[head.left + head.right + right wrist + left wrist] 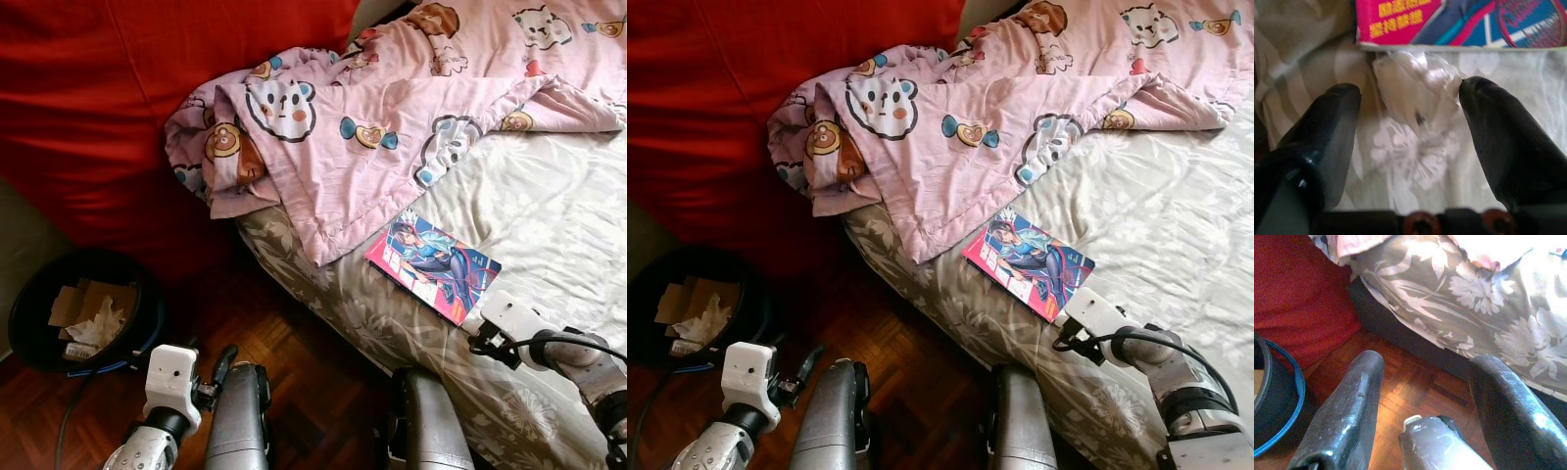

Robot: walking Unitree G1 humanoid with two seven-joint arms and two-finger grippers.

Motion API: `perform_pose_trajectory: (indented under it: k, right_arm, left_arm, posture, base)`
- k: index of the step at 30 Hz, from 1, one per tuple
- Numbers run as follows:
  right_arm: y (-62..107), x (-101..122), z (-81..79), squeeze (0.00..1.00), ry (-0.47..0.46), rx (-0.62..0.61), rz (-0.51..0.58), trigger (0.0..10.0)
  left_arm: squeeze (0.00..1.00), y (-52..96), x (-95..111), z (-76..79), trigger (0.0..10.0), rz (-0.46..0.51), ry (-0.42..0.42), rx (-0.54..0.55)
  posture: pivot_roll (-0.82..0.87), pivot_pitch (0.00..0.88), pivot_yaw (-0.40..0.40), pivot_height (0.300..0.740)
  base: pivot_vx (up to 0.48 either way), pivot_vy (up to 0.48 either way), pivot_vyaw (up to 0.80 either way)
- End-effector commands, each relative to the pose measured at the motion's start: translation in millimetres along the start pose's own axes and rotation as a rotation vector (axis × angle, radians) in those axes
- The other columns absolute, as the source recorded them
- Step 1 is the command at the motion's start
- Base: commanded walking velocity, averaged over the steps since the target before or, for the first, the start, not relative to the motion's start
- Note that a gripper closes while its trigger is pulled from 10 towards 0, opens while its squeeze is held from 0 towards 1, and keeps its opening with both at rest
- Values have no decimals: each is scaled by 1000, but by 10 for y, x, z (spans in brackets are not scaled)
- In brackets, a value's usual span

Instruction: Clean up the room

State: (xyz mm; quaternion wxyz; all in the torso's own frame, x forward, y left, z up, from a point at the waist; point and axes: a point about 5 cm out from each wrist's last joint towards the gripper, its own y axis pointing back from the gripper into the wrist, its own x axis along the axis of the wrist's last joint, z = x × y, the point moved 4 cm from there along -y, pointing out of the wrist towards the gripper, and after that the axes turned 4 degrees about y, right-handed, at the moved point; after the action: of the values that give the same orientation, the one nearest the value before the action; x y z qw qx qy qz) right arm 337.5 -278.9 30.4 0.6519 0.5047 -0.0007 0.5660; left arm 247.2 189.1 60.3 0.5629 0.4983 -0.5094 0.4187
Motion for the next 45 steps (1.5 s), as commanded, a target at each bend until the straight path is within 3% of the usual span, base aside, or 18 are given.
perform_pose_trajectory:
  k: [1, 6, 7, 9, 11, 12, 13, 14, 28, 29, 30, 31, 32, 33, 45]
  right_arm:
    - [-11, -100, -84, 0, -4, 15, -41, 10000]
    - [-47, -102, -135, 0, 32, 4, -58, 10000]
    - [-56, -97, -133, 0, 30, -11, -60, 9373]
    - [-60, -93, -123, 0, 30, -24, -62, 0]
    - [-60, -94, -121, 0, 33, -28, -64, 0]
    - [-61, -98, -120, 0, 41, -30, -69, 5255]
    - [-62, -101, -121, 0, 47, -31, -73, 5255]
    - [-63, -104, -119, 0, 54, -35, -76, 10000]
    - [-73, -95, -99, 0, 80, -74, -82, 10000]
    - [-74, -94, -101, 0, 80, -74, -81, 8471]
    - [-75, -93, -103, 0, 79, -74, -81, 8471]
    - [-77, -91, -107, 0, 77, -74, -79, 2118]
    - [-79, -89, -110, 0, 75, -73, -78, 2118]
    - [-81, -87, -113, 0, 75, -73, -78, 0]
    - [-90, -78, -116, 0, 90, -79, -83, 0]
  left_arm:
    - [0, 62, -58, -25, 10000, -29, 4, 4]
    - [0, 79, -51, -26, 10000, -31, 0, 0]
    - [0, 85, -52, -30, 10000, -33, -1, 1]
    - [0, 90, -54, -32, 10000, -35, -2, 0]
    - [0, 90, -56, -30, 10000, -36, -3, -1]
    - [0, 90, -58, -29, 10000, -36, -3, -1]
    - [0, 90, -59, -29, 10000, -37, -3, -1]
    - [0, 88, -59, -27, 10000, -37, -3, -2]
    - [0, 87, -74, -9, 10000, -45, -21, -6]
    - [0, 88, -75, -6, 10000, -45, -22, -7]
    - [0, 89, -75, -4, 10000, -45, -23, -8]
    - [0, 91, -77, -3, 10000, -46, -24, -8]
    - [0, 92, -77, -2, 10000, -46, -24, -8]
    - [0, 94, -78, -2, 10000, -46, -25, -8]
    - [0, 79, -88, 15, 10000, -50, -43, -19]
  posture:
    - [155, 325, 45, 593]
    - [163, 322, 50, 593]
    - [165, 320, 51, 593]
    - [166, 317, 53, 593]
    - [166, 317, 53, 593]
    - [167, 316, 54, 593]
    - [166, 315, 54, 593]
    - [166, 314, 53, 593]
    - [172, 322, 52, 593]
    - [172, 324, 52, 593]
    - [172, 324, 52, 593]
    - [172, 324, 52, 593]
    - [172, 324, 52, 593]
    - [172, 325, 52, 593]
    - [173, 324, 52, 593]
  base:
    - [0, 0, 0]
    - [0, 0, 0]
    - [0, 0, 0]
    - [0, 0, 0]
    - [0, 0, 0]
    - [0, 0, 0]
    - [0, 0, 0]
    - [0, 0, 0]
    - [0, 0, 0]
    - [0, 0, 0]
    - [0, 0, 0]
    - [0, 0, 0]
    - [0, 0, 0]
    - [0, 0, 0]
    - [0, 0, 0]
